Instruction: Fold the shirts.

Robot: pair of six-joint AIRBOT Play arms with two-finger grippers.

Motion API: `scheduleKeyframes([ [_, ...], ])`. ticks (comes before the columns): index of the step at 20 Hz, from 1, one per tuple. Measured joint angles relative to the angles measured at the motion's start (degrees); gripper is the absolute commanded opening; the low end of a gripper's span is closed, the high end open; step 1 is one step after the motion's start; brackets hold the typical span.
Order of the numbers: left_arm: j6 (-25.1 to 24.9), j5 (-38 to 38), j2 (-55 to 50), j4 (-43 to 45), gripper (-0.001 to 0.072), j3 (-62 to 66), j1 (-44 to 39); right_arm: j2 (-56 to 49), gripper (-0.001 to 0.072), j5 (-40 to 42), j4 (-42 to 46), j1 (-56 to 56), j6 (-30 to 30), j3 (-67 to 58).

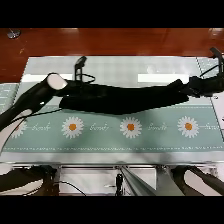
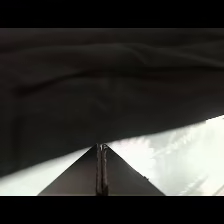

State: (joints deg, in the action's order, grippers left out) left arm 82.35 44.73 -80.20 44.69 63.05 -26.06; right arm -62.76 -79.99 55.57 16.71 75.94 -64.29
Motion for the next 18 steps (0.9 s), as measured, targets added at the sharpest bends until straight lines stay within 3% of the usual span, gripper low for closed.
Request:
scheduleKeyframes([
  [6, 2.2, 5.0, -18.1, -0.2, 0.0028, 17.1, -12.9, 15.9, 0.0029, -1.4, -1.2, 0.0, 3.6, 6.1],
  [12, 4.0, 8.3, -26.8, -2.3, 0.0029, 24.3, -25.0, 19.5, 0.003, -2.0, -2.6, 0.0, 5.0, 7.1],
  [15, 4.1, 10.8, -27.3, -2.8, 0.0028, 26.4, -25.1, 19.8, 0.003, -1.9, -3.0, 0.0, 4.9, 7.2],
  [18, 4.3, 13.3, -24.4, -3.1, 0.0029, 27.9, -18.5, 20.0, 0.003, -2.0, -3.5, 0.0, 4.7, 7.2],
])
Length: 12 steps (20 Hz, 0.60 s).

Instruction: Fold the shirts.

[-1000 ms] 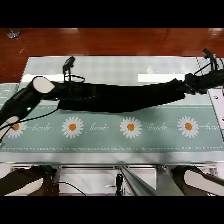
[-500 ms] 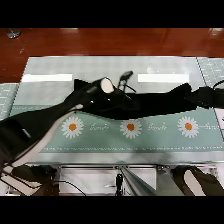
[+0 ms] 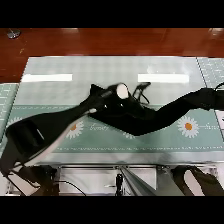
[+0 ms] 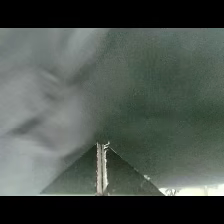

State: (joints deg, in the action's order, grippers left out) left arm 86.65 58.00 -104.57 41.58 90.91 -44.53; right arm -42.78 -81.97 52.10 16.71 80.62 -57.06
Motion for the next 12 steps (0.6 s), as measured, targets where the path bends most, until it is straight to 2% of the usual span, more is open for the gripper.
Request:
scheduleKeyframes([
  [3, 0.7, 2.4, 5.7, 0.2, 0.0028, 0.4, 11.0, -0.7, 0.0029, 0.6, -1.8, -2.2, -0.4, -0.2],
  [6, 1.1, 4.1, 14.0, 1.0, 0.0029, 0.4, 22.8, -4.6, 0.003, 3.5, -2.8, -10.5, 0.0, -2.2],
  [9, 1.0, 6.1, 24.7, 3.9, 0.0029, -1.0, 31.2, -13.4, 0.003, 8.7, -3.3, -22.5, 1.1, -8.2],
  [12, 0.7, 7.1, 36.5, 8.8, 0.0029, -5.6, 34.9, -26.1, 0.003, 12.3, -3.7, -33.9, 1.6, -17.6],
])
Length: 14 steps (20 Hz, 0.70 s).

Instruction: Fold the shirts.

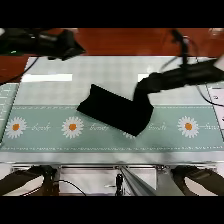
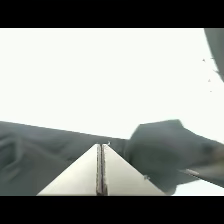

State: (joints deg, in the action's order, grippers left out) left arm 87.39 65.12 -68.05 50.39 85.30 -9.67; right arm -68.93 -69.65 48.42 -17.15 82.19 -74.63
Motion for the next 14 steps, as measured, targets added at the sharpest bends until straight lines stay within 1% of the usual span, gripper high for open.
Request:
scheduleKeyframes([
  [3, -0.8, 0.1, 12.2, 4.0, 0.0029, -9.0, 1.5, -13.8, 0.003, 2.3, 0.0, -8.3, 0.4, -9.6],
  [6, -1.0, -0.7, 22.3, 5.8, 0.0029, -19.8, 2.1, -25.5, 0.003, 2.7, -0.1, -12.2, 1.3, -17.6],
  [9, -0.5, -1.4, 28.3, 6.4, 0.0029, -28.5, 2.2, -33.8, 0.003, 1.7, -0.3, -13.5, 2.7, -24.2],
  [11, 0.0, -1.7, 30.1, 6.8, 0.0029, -32.6, 2.3, -37.6, 0.003, 1.2, -0.6, -14.0, 3.8, -28.0],
  [12, 0.1, -2.2, 30.6, 6.6, 0.0029, -34.2, 2.3, -38.9, 0.0168, 1.1, -1.0, -14.1, 4.3, -29.2],
  [13, 0.1, -2.4, 31.0, 6.7, 0.0029, -35.5, 2.3, -40.0, 0.0554, 0.9, -1.9, -14.2, 4.6, -30.2],
  [14, 0.3, -3.3, 31.2, 6.7, 0.0028, -36.5, 2.4, -40.9, 0.0639, 0.8, -3.1, -14.4, 4.7, -30.9],
])
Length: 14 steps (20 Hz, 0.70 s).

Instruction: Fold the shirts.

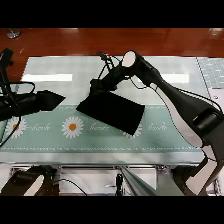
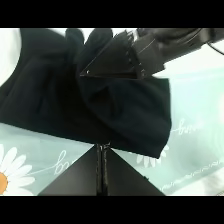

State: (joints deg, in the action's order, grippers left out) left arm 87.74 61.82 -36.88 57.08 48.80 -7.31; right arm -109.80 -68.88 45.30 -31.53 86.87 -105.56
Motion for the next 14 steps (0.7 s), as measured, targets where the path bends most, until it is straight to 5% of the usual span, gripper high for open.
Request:
scheduleKeyframes([
  [8, 0.3, -3.9, -2.9, 0.6, 0.0029, -2.5, 0.0, 5.6, 0.0638, -12.9, -0.3, 10.9, -2.4, -3.4],
  [11, 0.3, -4.3, -5.1, 1.1, 0.0029, -2.6, 0.0, 16.9, 0.0638, -18.5, 12.1, 18.8, -1.8, 0.4],
  [14, 0.2, -4.6, -7.4, 1.3, 0.0029, -2.8, -0.1, 33.3, 0.0636, -13.0, 23.8, 24.8, 1.7, 17.7],
])
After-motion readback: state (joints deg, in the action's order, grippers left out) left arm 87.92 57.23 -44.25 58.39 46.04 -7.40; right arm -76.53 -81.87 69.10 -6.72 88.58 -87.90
